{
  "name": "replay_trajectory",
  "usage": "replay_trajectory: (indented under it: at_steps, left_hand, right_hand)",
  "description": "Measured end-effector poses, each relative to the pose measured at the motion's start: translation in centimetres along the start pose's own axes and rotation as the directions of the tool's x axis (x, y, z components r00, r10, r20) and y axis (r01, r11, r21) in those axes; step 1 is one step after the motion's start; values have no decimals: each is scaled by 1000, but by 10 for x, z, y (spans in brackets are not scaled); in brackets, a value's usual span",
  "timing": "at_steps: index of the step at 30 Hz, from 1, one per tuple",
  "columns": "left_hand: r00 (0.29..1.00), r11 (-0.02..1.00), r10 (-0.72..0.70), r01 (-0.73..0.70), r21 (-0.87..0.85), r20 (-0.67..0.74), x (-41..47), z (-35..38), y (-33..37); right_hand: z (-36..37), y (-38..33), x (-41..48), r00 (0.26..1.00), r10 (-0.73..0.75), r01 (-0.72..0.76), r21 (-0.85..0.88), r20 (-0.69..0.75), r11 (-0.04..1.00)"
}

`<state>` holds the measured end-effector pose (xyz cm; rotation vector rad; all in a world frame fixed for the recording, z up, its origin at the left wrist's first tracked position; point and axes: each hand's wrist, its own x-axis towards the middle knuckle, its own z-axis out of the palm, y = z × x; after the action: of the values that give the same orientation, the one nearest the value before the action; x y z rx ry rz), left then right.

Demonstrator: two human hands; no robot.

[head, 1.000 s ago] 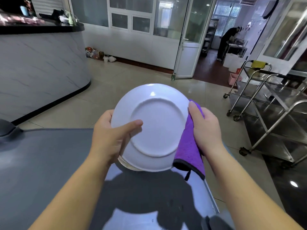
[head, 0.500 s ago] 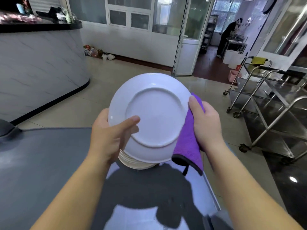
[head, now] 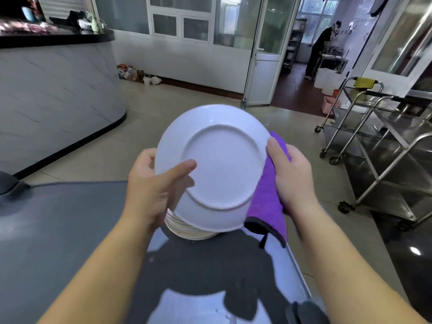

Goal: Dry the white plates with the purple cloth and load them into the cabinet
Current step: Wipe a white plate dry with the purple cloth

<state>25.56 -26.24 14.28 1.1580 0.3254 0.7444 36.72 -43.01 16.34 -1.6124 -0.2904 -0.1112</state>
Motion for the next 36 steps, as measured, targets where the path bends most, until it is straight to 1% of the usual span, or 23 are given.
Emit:
replay_trajectory:
  at_steps: [1,2,3,4,6,8,9,11,14,16,17,19,21,22,23,25,28,30,31,32,33,34,36]
  left_hand:
    - [1000,1000,14,-14,2,-20,3,0,2]
    - [998,999,32,-33,-16,-48,4,1,2]
    - [995,997,55,-59,-43,-78,4,3,1]
    - [991,994,80,-87,-66,-105,1,7,-1]
    - [981,987,113,-129,-99,-155,-10,19,-11]
    - [976,981,120,-145,-133,-182,-21,29,-21]
    - [979,982,113,-136,-134,-168,-24,31,-23]
    - [995,994,66,-73,-79,-78,-19,25,-19]
    - [999,999,-31,31,-12,25,-2,7,-2]
    - [1000,1000,-14,14,25,1,5,4,3]
    - [999,1000,28,-27,15,-38,4,6,3]
    - [983,990,138,-139,1,-123,-2,13,-2]
    - [967,980,194,-199,-11,-165,-12,22,-12]
    - [967,979,190,-200,-45,-170,-17,26,-18]
    - [971,980,172,-186,-71,-169,-21,28,-22]
    - [985,988,116,-127,-83,-124,-21,26,-24]
    - [1000,997,9,-8,-70,4,-8,13,-10]
    - [1000,998,2,-2,-69,8,0,9,1]
    - [999,996,30,-31,-80,-10,2,10,3]
    - [997,993,64,-67,-99,-36,2,13,4]
    - [994,988,89,-97,-121,-69,0,16,3]
    - [988,982,114,-128,-137,-99,-3,20,0]
    - [981,979,136,-154,-135,-137,-11,26,-12]
  right_hand:
    - [-3,-6,3,999,-33,34,-32,40,999]
    - [-4,-8,4,998,-58,60,-29,39,998]
    - [-2,-7,2,998,-67,67,-3,-10,998]
    - [4,-2,-3,994,-44,49,49,-97,998]
    - [20,16,-22,962,90,-29,234,-257,972]
    - [36,31,-44,934,213,-101,358,-286,928]
    - [38,36,-47,932,233,-121,367,-278,922]
    - [30,34,-35,947,204,-117,323,-247,939]
    - [5,14,-5,992,68,-55,125,-107,991]
    - [-5,2,6,1000,-26,26,15,-11,1000]
    - [-5,0,5,999,-47,47,15,-14,999]
    - [6,4,-7,988,-10,28,113,-152,993]
    - [24,17,-30,938,144,-36,326,-315,945]
    - [33,22,-43,914,218,-64,410,-342,910]
    - [38,26,-52,904,260,-87,450,-339,889]
    - [34,30,-46,927,237,-110,394,-289,912]
    - [10,14,-13,986,92,-60,209,-143,976]
    - [-5,0,2,1000,8,-6,81,-29,997]
    - [-7,-5,4,1000,-22,23,46,-6,999]
    - [-7,-5,3,999,-41,42,34,-26,999]
    - [-2,-2,-2,996,-33,38,52,-85,998]
    - [5,7,-10,986,23,-2,130,-164,992]
    - [23,27,-33,939,215,-115,344,-268,932]
